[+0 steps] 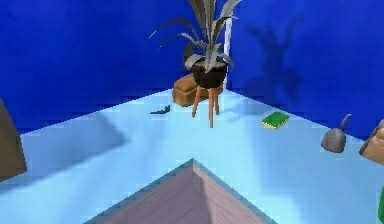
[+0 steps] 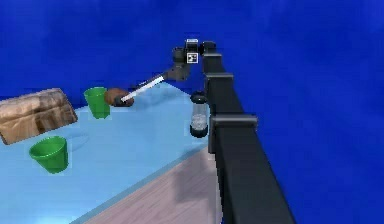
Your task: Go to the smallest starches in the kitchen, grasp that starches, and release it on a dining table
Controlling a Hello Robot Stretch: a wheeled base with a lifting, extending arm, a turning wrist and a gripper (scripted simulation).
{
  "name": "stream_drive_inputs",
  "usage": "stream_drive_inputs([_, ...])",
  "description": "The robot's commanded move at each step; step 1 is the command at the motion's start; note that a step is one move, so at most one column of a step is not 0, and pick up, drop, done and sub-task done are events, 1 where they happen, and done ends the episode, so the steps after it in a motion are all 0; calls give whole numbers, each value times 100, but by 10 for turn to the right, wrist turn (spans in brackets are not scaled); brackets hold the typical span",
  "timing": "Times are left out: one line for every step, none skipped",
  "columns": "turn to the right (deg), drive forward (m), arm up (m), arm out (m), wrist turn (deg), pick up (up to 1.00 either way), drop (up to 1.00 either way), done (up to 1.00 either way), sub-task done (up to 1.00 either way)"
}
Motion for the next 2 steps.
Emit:
stream_drive_inputs([0, 0, 0, 0, -450, 0, 0, 0, 0])
stream_drive_inputs([0, 0, 0, 0, -90, 0, 0, 0, 0])
